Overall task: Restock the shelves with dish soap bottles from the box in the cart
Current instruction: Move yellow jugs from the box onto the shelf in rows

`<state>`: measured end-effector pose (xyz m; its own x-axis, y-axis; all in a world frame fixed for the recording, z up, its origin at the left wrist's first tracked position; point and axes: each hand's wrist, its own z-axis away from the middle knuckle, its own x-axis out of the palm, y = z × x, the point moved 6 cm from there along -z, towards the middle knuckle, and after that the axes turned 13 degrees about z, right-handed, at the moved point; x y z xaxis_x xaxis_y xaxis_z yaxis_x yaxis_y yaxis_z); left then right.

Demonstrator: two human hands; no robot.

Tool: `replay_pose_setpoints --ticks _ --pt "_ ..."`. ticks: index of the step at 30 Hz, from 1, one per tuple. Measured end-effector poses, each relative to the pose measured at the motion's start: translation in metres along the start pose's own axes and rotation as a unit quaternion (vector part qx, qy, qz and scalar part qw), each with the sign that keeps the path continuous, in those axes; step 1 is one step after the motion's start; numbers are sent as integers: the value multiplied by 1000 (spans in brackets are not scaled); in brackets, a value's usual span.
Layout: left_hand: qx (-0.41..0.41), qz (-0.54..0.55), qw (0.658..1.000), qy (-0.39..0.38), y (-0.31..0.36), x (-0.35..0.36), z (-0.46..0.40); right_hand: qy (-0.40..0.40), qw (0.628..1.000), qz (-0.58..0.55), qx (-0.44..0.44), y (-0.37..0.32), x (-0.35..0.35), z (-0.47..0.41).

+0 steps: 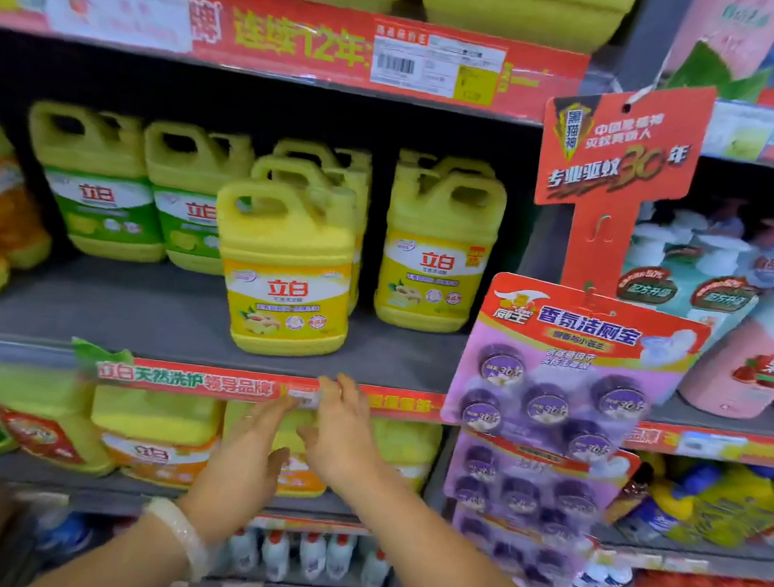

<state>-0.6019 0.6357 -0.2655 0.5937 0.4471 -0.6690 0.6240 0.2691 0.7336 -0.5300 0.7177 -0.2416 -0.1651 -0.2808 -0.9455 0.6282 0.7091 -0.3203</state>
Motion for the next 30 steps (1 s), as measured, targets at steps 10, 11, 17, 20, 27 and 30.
replay_pose_setpoints --ticks 10,11,17,20,27,30 --pt "-74 -272 959 -33 -146 -154 146 -127 968 138 -164 -225 113 43" --pt "-109 -282 953 -36 -155 -172 163 -137 964 147 -173 -246 126 47" --pt "-312 -250 917 -2 -277 -264 282 -213 933 165 -240 -381 216 86" --pt "-364 -225 904 -12 -321 -291 311 -235 918 184 -262 -418 243 88" --pt "-399 -180 898 -44 -383 -310 309 -273 903 219 -249 -446 299 44" --pt "-419 -160 892 -54 -407 -308 296 -291 902 215 -234 -451 321 19"
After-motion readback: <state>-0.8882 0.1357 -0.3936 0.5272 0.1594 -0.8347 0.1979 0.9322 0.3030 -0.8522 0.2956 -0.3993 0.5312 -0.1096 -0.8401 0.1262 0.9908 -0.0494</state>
